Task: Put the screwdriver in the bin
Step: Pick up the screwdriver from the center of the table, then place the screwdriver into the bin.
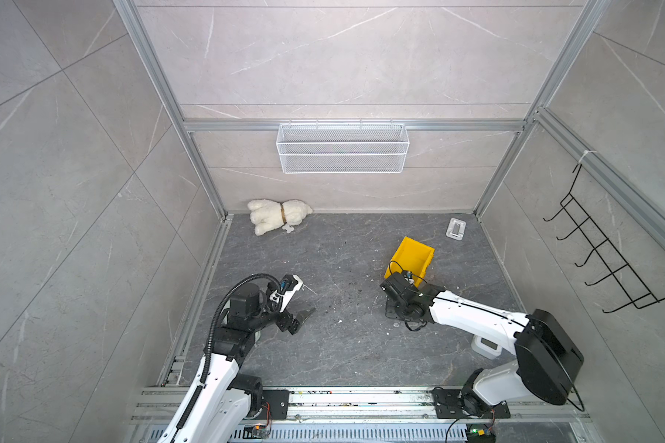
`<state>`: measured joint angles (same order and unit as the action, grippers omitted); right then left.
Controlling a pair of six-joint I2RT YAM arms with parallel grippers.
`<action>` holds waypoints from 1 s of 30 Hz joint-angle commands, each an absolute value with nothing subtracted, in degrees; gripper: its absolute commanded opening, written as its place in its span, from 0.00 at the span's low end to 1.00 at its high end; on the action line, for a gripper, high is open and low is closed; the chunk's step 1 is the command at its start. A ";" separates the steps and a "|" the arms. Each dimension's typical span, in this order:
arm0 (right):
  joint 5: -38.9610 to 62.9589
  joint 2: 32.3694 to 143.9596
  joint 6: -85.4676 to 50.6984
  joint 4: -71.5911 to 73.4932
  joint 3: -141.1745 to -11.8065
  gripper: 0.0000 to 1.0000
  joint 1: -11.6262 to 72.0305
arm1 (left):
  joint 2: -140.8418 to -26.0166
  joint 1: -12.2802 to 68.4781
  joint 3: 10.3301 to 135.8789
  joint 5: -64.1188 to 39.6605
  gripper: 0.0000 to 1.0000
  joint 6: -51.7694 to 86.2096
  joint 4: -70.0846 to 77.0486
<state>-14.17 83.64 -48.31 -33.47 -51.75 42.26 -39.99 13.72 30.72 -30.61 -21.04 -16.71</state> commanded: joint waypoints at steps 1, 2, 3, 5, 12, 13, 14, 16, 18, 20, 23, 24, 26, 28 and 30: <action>-16.60 80.49 -46.06 -37.10 -55.46 0.00 42.45 | -40.23 16.20 33.01 -31.15 1.00 -18.50 -13.75; -17.35 80.25 -45.30 -36.90 -56.54 0.00 42.35 | -40.34 17.03 32.89 -30.80 1.00 -17.79 -12.56; -18.23 80.39 -44.37 -36.52 -57.79 0.00 42.12 | -40.75 18.00 32.79 -30.44 1.00 -16.69 -10.79; -18.97 81.64 -42.17 -35.25 -59.89 0.00 41.35 | -41.87 19.72 32.52 -30.32 1.00 -14.51 -7.08; -16.37 87.37 -37.63 -28.11 -64.27 0.00 34.39 | -47.85 25.74 32.05 -27.33 1.00 -12.00 2.50; -15.33 88.42 -37.53 -26.77 -64.61 0.00 33.15 | -48.63 26.20 31.92 -27.09 1.00 -11.81 3.46; -14.63 89.80 -37.48 -25.50 -65.27 0.00 31.89 | -49.55 26.59 31.82 -27.05 1.00 -11.56 4.53; -13.99 92.66 -36.95 -24.20 -66.97 0.00 29.95 | -51.21 27.44 31.95 -26.52 1.00 -11.03 6.17; -14.06 95.47 -36.29 -23.11 -68.58 0.00 27.87 | -52.48 28.33 32.04 -26.07 1.00 -10.40 8.32; -14.06 97.66 -36.10 -22.01 -69.46 0.00 25.79 | -53.29 28.82 31.87 -26.04 1.00 -9.64 10.50; -14.12 100.61 -35.95 -21.22 -70.71 0.00 23.20 | -54.38 29.34 32.08 -26.35 1.00 -9.40 11.51; -13.98 101.42 -35.93 -20.83 -70.95 0.00 22.42 | -54.57 29.49 32.06 -26.42 1.00 -9.55 11.51; -13.87 103.07 -35.82 -20.15 -71.41 0.00 21.19 | -54.77 29.62 32.00 -26.60 1.00 -9.69 11.51; -13.21 104.50 -35.39 -19.26 -72.16 0.00 20.07 | -54.63 29.70 32.00 -26.55 1.00 -9.75 11.51; -12.62 105.91 -35.00 -18.68 -72.97 0.00 19.56 | -54.43 29.71 31.90 -26.46 1.00 -9.84 11.43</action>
